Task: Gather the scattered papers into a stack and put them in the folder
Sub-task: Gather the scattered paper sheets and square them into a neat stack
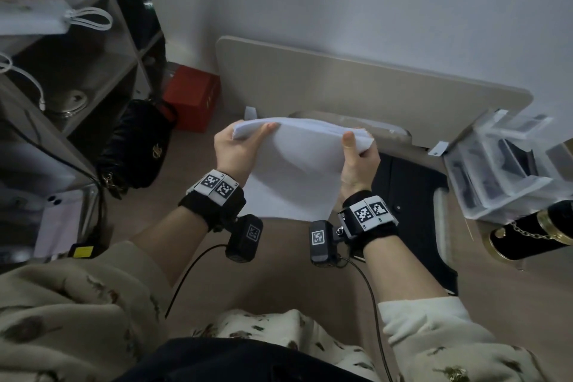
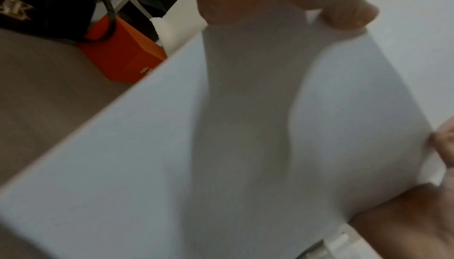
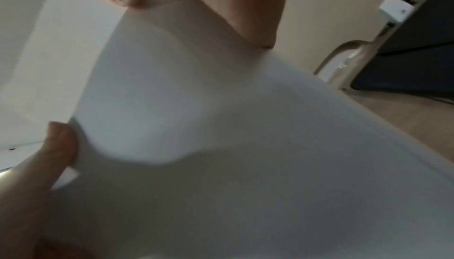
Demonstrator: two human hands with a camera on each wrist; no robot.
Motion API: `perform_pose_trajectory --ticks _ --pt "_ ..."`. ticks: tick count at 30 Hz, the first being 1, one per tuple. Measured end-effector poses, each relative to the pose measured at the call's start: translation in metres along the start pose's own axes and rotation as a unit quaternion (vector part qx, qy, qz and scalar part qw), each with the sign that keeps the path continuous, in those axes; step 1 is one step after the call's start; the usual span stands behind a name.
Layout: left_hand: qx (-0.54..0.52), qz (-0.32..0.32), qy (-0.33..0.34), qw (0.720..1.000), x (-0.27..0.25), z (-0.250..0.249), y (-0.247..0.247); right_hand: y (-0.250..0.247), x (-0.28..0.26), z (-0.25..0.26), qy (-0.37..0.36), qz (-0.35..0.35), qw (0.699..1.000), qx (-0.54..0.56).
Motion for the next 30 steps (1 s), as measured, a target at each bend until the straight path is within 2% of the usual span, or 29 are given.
perform_pose_trajectory --ticks 5,8,15,18,25,30 --pt "-0.049 -0.074 -0.038 0.995 -0.002 -0.003 -0.003 0.009 -0.004 0.016 -0.037 0.027 0.999 -0.014" --pt "-0.058 -0.098 -0.038 0.993 -0.005 -0.004 -0.002 0.012 -0.009 0.018 -0.050 0.016 0.999 -0.006" --pt "-0.014 -0.054 -0.029 0.998 -0.006 0.005 -0.001 0.010 -0.026 0.002 -0.031 0.010 0.999 -0.014" --pt "-0.034 -0.063 -0.033 0.997 -0.003 0.002 -0.002 0.018 -0.025 0.009 -0.032 0.022 0.999 0.005" --pt "-0.024 -0.077 -0.008 0.997 0.006 0.004 -0.003 0.019 -0.013 0.013 0.011 -0.067 0.997 0.042" --pt "-0.022 -0.078 -0.009 0.997 0.009 0.005 -0.004 0.016 -0.011 0.011 0.013 -0.081 0.995 0.048"
Point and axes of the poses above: each hand's wrist, its own x-axis towards the middle knuckle, its own y-axis out of the palm, z = x × y, the point moved 7 cm from there along x, towards the middle knuckle, and after that the axes turned 1 degree about -z, right-handed, at the moved point
